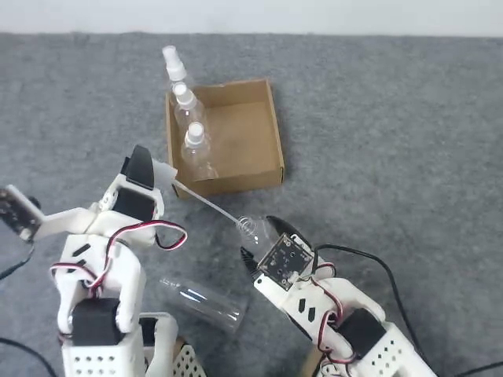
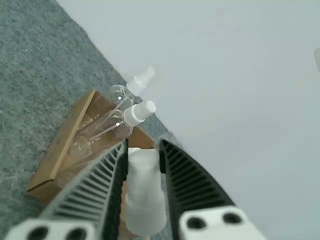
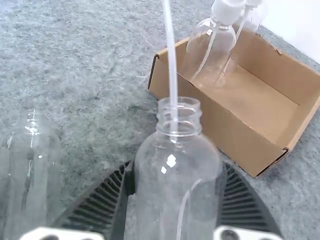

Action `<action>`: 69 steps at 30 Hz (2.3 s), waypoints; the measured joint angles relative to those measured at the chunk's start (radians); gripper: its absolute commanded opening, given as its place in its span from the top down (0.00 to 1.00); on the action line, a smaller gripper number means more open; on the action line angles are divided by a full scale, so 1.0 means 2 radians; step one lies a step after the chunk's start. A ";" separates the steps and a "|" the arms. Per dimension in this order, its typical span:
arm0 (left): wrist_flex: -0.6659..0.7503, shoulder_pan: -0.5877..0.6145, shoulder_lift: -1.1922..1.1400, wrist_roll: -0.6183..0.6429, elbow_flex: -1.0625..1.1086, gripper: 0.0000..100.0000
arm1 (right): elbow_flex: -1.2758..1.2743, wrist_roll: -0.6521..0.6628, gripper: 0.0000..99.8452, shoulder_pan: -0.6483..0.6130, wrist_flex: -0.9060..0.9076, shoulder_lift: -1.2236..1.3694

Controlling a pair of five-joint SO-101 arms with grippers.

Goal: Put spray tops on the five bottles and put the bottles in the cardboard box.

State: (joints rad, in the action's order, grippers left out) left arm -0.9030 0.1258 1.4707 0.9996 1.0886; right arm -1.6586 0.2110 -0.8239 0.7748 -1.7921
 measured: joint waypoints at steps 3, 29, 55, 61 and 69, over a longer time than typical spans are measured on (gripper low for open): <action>0.000 -0.009 0.000 -0.005 0.002 0.99 | 0.000 0.000 0.83 0.000 0.000 0.000; 0.044 -0.081 0.000 -0.035 0.064 0.99 | 0.000 0.000 0.83 0.000 0.000 0.000; 0.044 -0.150 0.000 -0.067 0.097 0.99 | 0.000 0.000 0.83 -0.002 0.000 0.000; 0.044 -0.186 0.001 -0.090 0.107 0.99 | 0.000 0.000 0.83 -0.002 0.000 0.000; 0.044 -0.199 0.000 -0.107 0.116 0.99 | 0.000 0.000 0.83 -0.002 0.000 0.000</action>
State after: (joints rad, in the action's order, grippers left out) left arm -0.8140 -0.2716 1.4707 0.7864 1.3203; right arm -1.6586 0.2110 -0.8270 0.7748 -1.7921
